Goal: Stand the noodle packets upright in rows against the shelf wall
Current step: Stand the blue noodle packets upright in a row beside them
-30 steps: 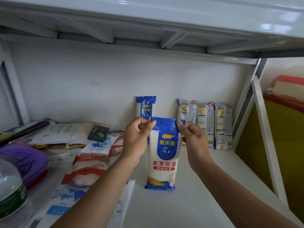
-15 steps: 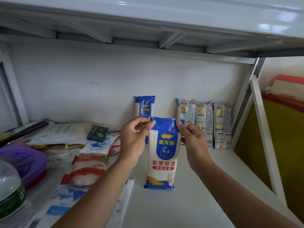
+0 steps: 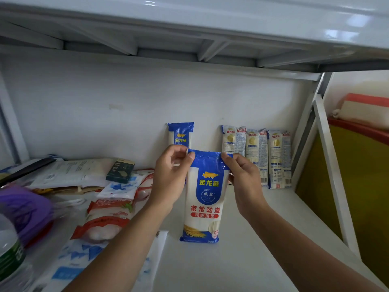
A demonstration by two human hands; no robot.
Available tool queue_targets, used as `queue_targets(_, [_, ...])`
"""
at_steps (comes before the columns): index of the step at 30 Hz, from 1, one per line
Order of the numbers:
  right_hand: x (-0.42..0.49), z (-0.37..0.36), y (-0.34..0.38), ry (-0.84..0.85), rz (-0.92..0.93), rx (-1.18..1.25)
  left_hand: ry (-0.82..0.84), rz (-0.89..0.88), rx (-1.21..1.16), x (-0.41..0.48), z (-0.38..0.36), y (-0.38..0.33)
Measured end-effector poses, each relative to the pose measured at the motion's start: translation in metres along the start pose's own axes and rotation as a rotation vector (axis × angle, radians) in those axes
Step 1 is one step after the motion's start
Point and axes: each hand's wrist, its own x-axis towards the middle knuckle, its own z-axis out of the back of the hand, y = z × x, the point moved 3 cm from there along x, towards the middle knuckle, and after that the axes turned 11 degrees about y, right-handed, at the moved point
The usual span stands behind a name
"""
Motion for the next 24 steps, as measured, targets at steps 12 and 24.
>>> queue_targets(12, [-0.004,-0.002,0.010,0.062,0.119,0.038,0.140,-0.018,0.065,-0.004,-0.002,-0.005])
queue_targets(24, [0.002,0.006,0.012,0.164,0.228,-0.196,0.046,-0.028,0.127,-0.002,0.003,-0.009])
